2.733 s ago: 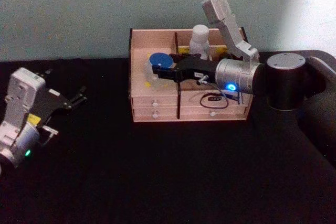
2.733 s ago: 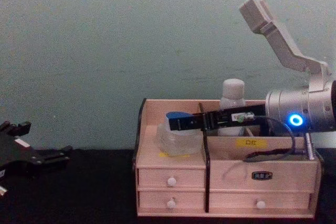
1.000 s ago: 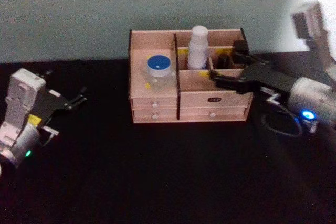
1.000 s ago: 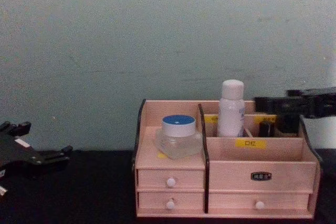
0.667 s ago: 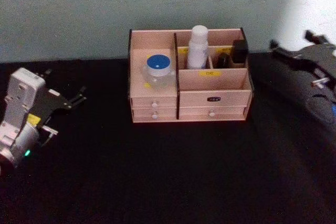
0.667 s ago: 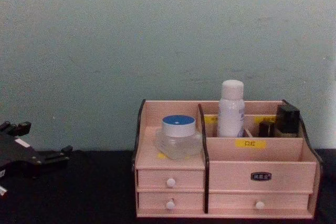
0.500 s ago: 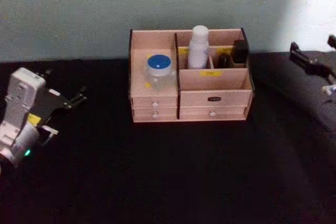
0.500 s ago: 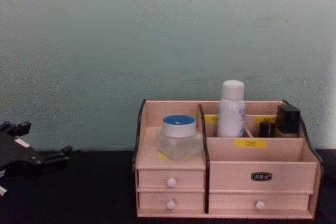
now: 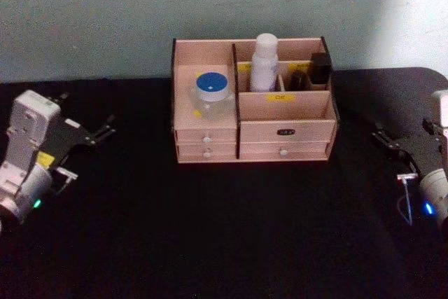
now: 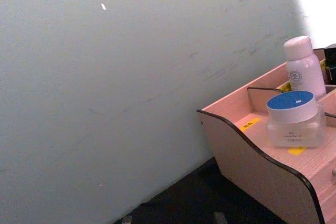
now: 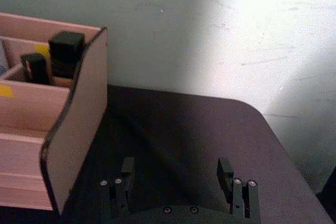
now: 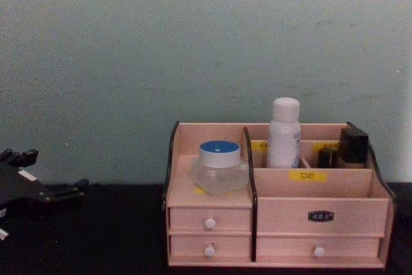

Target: Pick up the facial cleanser and watermelon frost from the table and place them into the tiered storage box.

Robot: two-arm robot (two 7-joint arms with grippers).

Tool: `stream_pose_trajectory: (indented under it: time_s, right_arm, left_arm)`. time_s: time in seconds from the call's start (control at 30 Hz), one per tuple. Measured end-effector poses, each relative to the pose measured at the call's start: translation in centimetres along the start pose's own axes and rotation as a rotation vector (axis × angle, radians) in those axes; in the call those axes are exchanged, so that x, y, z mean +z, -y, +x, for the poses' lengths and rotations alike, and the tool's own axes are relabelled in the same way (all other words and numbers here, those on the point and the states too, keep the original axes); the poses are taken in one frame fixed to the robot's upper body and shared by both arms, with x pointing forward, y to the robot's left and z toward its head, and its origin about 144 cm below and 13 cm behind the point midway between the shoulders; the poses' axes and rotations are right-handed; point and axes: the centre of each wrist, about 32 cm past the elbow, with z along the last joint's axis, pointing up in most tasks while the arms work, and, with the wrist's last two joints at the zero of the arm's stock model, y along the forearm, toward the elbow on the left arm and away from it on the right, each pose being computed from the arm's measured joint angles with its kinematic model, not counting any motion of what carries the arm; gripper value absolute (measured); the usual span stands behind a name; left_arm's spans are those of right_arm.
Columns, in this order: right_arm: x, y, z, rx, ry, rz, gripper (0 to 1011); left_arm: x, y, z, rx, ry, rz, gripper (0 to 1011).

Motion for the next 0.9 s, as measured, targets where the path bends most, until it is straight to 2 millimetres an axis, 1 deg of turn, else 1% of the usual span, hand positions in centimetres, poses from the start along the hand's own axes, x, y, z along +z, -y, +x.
stream_pose_trajectory:
  time_s: [0.2, 0.9]
  right_arm:
    - [-0.55, -0.71, -0.06, -0.003, -0.001, -0.03, 1000]
    - [-0.5, -0.59, -0.04, -0.006, 0.001, -0.025, 1000]
  left_arm:
    - [0.0, 0.0, 0.0, 0.0, 0.0, 0.0, 1001]
    - [0.0, 0.0, 0.0, 0.0, 0.0, 0.0, 1001]
